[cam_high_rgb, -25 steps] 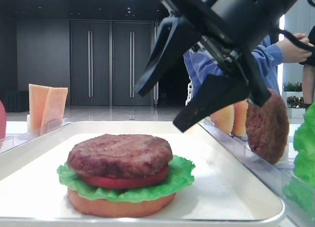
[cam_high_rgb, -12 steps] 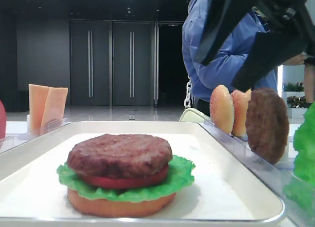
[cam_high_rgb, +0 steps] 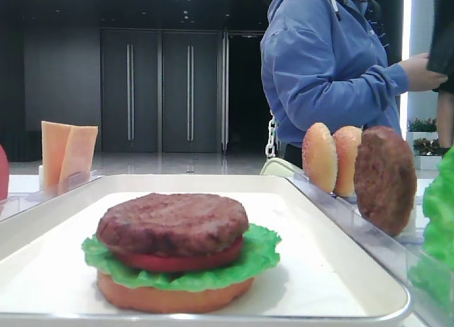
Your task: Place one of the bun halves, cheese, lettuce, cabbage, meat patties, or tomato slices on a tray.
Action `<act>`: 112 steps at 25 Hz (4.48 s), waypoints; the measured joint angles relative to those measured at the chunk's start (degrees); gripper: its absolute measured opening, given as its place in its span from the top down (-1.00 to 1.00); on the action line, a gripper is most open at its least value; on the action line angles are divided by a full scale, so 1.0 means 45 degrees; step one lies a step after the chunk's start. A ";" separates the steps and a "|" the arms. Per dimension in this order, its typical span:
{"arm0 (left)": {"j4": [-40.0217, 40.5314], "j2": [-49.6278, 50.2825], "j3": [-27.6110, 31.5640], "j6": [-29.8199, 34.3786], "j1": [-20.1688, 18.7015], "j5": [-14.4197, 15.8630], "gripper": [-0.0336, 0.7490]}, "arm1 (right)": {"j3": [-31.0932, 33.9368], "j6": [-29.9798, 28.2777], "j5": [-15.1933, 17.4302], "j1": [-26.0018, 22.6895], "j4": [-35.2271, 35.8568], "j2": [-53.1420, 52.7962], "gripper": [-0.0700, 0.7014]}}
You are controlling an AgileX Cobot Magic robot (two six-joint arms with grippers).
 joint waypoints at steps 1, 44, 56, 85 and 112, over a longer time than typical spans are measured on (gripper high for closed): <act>0.0000 0.0000 0.0000 0.0000 0.0000 0.0000 0.88 | 0.0000 0.0073 0.0100 -0.0339 -0.0254 -0.0141 -0.32; 0.0000 0.0000 0.0000 0.0000 0.0000 0.0000 0.88 | 0.4693 0.2140 0.1958 -0.3584 -0.4205 -1.1078 -0.32; 0.0000 0.0000 0.0000 0.0000 0.0000 0.0000 0.88 | 0.5633 0.2155 0.1589 -0.3584 -0.4205 -1.5504 -0.32; 0.0000 0.0000 0.0000 0.0000 0.0000 0.0000 0.88 | 0.6016 0.2222 0.2690 -0.3584 -0.4177 -1.7709 -0.32; 0.0000 0.0000 0.0000 0.0000 0.0000 0.0000 0.88 | 0.6016 0.2260 0.2690 -0.3584 -0.4178 -1.7709 -0.32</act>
